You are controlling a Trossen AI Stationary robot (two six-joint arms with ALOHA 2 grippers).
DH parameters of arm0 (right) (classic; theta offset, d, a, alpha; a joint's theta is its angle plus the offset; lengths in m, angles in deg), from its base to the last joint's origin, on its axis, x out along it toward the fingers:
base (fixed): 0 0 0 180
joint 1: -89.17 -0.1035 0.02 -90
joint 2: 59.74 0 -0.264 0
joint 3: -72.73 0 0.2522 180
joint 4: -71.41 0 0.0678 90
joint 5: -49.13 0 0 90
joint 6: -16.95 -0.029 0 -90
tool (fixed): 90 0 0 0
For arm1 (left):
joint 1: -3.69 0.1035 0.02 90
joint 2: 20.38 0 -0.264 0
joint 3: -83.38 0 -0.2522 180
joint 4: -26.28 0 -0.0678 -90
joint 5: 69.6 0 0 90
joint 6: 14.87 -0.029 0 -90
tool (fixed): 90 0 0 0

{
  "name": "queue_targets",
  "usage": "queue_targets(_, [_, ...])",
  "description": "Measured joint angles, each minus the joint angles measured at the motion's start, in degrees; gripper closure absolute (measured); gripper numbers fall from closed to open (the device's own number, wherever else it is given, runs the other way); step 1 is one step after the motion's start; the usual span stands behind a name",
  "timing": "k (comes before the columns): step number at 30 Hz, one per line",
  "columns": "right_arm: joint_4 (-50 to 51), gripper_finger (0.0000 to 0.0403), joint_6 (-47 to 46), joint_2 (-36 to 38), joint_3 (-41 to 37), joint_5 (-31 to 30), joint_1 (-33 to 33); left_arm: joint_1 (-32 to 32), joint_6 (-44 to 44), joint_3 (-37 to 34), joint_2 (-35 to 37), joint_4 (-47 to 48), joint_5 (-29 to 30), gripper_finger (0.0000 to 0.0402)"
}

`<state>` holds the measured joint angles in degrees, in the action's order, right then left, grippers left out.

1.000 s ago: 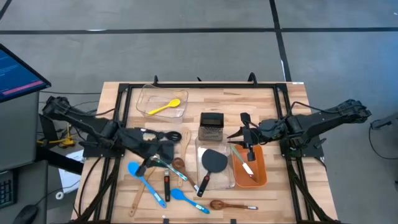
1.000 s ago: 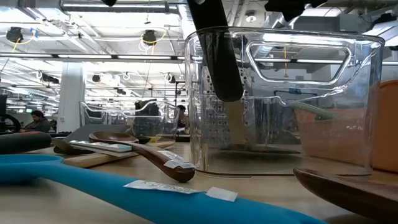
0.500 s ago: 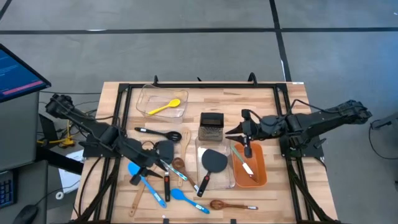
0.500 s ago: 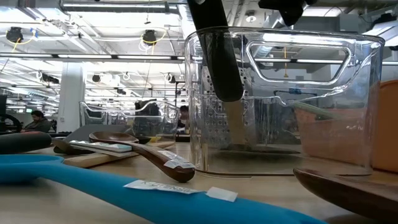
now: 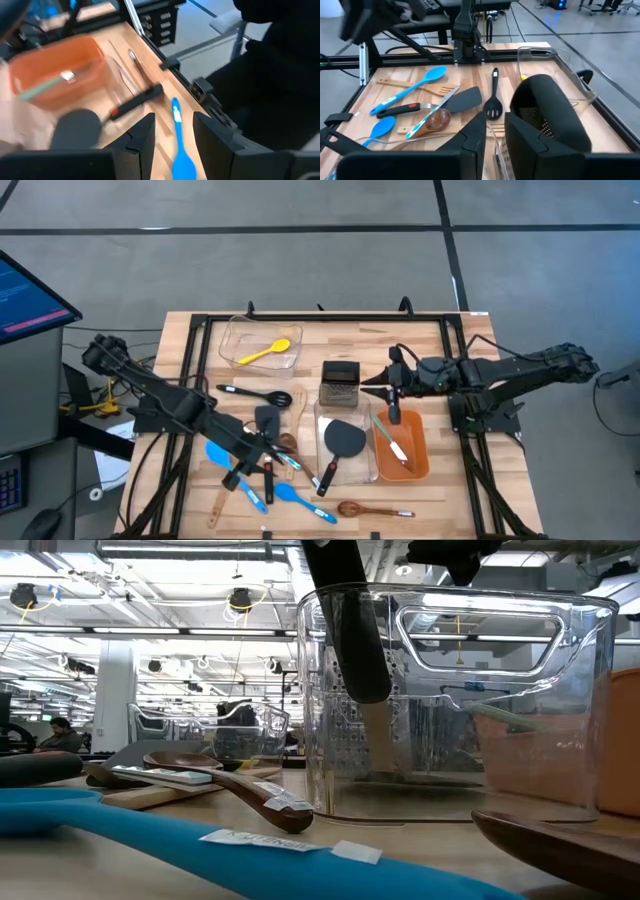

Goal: Pick & Place Kitchen Items
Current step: Put the light blue ladles into the top transparent bin

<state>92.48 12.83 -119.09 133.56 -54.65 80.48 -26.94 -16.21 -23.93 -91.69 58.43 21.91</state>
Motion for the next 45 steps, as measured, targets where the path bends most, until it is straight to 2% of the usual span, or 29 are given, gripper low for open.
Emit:
queue_targets(6, [1.28, 0.0340, 0.13, 0.00, 0.00, 0.01, 0.29, 0.73, -0.67, 1.59, -2.67, 0.37, 0.96, 0.0284])
queue_targets(12, [3.68, 0.0340, 0.09, 0.00, -0.02, 0.01, 0.27, -0.74, 6.20, 0.93, -5.40, 7.39, 0.89, 0.0284])
queue_targets(16, [3.89, 0.0340, 0.11, 0.00, -0.02, 0.01, 0.27, -2.61, 13.79, -1.60, -8.38, 10.71, 0.35, 0.0284])
queue_targets(21, [3.94, 0.0340, 0.11, 0.00, -0.02, 0.01, 0.27, -4.38, 24.06, -2.92, -11.60, 13.04, -9.14, 0.0284])
queue_targets(24, [4.08, 0.0340, 0.11, 0.00, -0.02, 0.01, 0.27, -5.18, 26.63, -2.92, -12.21, 13.36, -11.01, 0.0284])
queue_targets(32, [2.97, 0.0340, 0.04, 0.04, -2.65, 0.01, 0.27, -5.35, 19.20, -2.92, -12.44, 16.39, -4.67, 0.0284])
queue_targets(35, [3.05, 0.0340, -0.01, 0.04, -4.87, 0.01, 0.27, -5.35, 16.52, -2.92, -12.44, 21.08, -3.56, 0.0284])
queue_targets(41, [1.70, 0.0340, -0.46, -0.02, -8.61, 0.01, 0.27, -6.06, 14.93, -2.94, -12.44, 36.19, -2.90, 0.0284])
queue_targets(45, [-0.44, 0.0340, -0.19, 0.00, -8.94, 0.01, 0.56, -8.76, 14.90, -2.94, -12.44, 38.16, -2.82, 0.0284])
